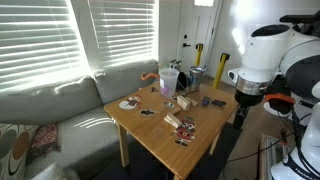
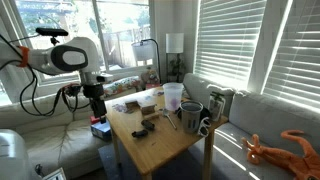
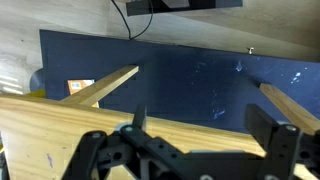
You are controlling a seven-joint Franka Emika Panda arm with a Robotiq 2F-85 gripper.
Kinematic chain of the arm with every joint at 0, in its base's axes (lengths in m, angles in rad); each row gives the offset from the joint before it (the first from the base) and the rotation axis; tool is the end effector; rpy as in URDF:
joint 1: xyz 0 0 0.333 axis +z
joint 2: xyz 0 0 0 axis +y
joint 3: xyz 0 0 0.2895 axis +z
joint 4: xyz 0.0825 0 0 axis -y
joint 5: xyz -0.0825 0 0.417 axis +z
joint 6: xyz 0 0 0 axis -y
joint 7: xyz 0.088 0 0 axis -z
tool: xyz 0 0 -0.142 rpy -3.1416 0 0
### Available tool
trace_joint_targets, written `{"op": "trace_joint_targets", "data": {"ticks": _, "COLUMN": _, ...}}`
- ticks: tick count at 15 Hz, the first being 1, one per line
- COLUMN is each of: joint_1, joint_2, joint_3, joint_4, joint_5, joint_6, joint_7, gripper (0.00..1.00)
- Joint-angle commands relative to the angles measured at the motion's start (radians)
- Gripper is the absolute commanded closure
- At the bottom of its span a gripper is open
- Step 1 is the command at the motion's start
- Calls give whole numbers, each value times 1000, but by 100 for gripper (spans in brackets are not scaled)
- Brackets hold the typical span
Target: Flip the toy cars to make them stand on wheels starting with the toy car at the bottom of the table surface
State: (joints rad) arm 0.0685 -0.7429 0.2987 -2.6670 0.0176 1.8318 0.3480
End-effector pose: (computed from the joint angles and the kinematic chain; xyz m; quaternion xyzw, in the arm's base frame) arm 0.3420 0.1140 0.3763 0.9935 -0.0366 -0.0252 0.1048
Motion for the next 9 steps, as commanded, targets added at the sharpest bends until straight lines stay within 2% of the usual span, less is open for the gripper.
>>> {"op": "trace_joint_targets", "data": {"ticks": 1, "joint_1": 15, "joint_2": 3, "joint_3": -13, "joint_4": 1, "joint_5": -9, "joint_6": -1, "joint_7": 8, "gripper": 0}}
{"op": "trace_joint_targets", "data": {"ticks": 7, "joint_1": 5, "joint_2": -18, "joint_3": 3, "joint_4": 12, "joint_5": -21, "joint_6": -10, "joint_7": 46, "gripper": 0}}
{"op": "trace_joint_targets", "data": {"ticks": 9, "joint_1": -32, "joint_2": -38, "joint_3": 5, "joint_4": 12, "joint_5": -57, "joint_6": 20, "joint_7": 102, "gripper": 0}}
